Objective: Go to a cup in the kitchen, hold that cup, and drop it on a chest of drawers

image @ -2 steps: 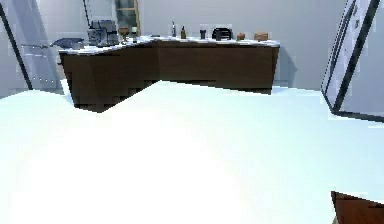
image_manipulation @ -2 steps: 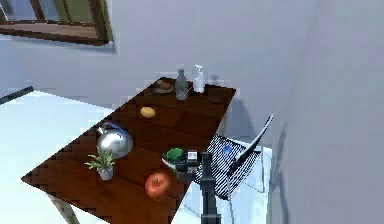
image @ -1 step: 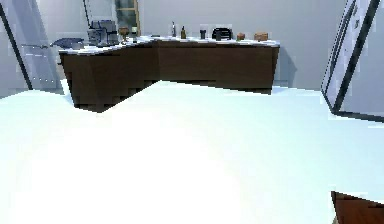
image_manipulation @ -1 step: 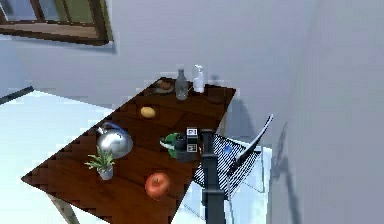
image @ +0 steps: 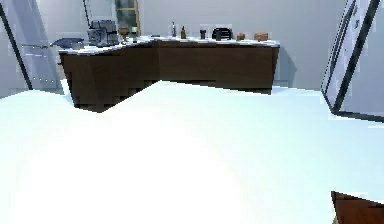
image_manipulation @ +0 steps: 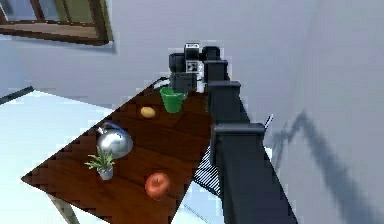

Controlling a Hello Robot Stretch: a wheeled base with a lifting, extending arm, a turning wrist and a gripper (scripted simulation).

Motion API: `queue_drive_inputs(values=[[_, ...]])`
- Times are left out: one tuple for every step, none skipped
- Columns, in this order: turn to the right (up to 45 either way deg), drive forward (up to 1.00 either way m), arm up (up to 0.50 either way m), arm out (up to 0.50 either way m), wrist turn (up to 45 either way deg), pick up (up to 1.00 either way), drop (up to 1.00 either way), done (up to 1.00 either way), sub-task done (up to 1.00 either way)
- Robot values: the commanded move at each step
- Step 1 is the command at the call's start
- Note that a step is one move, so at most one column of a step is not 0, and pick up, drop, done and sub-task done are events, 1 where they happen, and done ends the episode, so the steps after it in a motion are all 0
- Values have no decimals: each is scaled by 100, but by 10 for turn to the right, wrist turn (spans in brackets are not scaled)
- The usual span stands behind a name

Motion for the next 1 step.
queue_drive_inputs(values=[[0, 0, 0, 0, -450, 0, 0, 0, 0]])
